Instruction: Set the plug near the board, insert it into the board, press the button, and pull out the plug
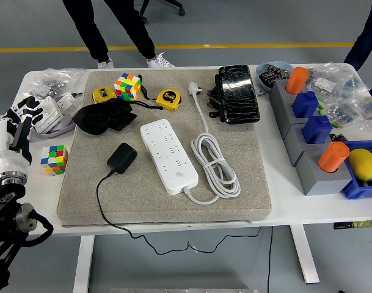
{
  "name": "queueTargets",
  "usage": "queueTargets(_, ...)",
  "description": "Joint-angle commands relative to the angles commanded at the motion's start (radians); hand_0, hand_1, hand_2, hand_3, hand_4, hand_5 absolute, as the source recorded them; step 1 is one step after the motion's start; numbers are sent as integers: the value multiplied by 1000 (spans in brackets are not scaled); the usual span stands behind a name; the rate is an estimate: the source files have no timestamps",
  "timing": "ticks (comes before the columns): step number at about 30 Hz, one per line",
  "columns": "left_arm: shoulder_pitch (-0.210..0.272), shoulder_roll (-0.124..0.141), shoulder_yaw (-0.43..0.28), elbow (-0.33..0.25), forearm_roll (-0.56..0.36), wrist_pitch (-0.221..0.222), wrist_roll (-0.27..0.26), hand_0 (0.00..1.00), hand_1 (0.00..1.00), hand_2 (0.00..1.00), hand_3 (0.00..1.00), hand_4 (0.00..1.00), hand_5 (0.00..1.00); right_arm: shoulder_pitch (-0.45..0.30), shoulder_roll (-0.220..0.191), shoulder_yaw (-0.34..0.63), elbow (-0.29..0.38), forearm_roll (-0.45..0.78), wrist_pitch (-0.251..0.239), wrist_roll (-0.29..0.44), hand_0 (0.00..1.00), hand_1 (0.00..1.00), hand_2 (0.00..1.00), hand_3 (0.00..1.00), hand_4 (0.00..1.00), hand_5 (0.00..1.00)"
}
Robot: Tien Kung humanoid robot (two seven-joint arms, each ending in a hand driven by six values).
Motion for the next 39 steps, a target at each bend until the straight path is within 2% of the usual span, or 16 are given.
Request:
queueTargets(7, 38, 5, 5, 2, -13, -2, -10, 692, 715, 719, 699, 927, 606, -6, 11, -48, -13, 30, 2, 0, 569, 641, 620, 542, 917, 480)
queueTargets(17, 51, 15, 11, 6, -10, -3, -6, 682, 711, 716, 694, 941, 628, -6, 16, -79, -13, 41, 3, -3, 568, 641, 622, 541, 920, 483)
queueTargets(18, 53, 17, 12, 7, -10, -3, -5, 679, 710, 715, 692, 944, 652, -6, 16, -80, -13, 40, 3, -3, 568, 641, 624, 541, 922, 487)
queueTargets(39, 91, 31, 28, 9, 4, -1, 16, 672, 706, 708, 689, 941, 659, -33, 31, -75, -31, 75, 6, -12, 569, 643, 626, 542, 925, 491)
